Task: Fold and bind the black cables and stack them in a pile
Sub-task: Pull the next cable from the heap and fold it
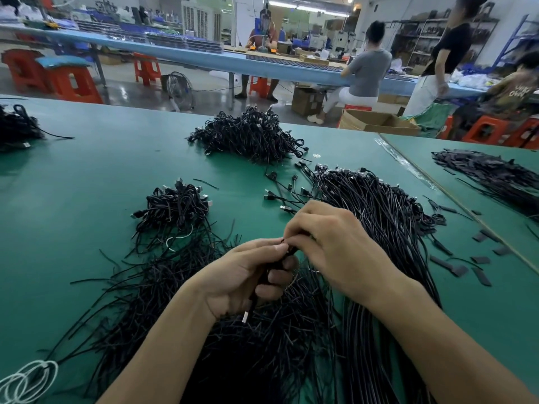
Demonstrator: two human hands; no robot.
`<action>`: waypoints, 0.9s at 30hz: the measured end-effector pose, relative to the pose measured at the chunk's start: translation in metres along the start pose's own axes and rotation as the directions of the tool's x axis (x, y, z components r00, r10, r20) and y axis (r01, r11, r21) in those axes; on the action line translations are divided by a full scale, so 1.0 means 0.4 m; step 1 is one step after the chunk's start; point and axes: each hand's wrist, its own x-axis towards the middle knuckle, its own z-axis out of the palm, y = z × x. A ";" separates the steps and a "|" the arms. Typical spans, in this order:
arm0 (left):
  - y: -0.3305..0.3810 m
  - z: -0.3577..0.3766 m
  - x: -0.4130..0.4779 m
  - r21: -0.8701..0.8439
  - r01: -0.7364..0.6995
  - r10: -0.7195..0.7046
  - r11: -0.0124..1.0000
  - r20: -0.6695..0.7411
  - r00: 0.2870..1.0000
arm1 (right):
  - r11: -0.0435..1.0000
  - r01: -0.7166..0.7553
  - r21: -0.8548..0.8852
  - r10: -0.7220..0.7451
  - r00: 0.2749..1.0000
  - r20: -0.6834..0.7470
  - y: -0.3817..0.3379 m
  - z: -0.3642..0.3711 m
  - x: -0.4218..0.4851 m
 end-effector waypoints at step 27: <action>-0.006 0.052 0.023 0.071 -0.258 0.268 0.964 -0.235 0.934 | 0.971 0.110 -0.213 -0.122 0.992 -0.042 0.007 0.017 -0.007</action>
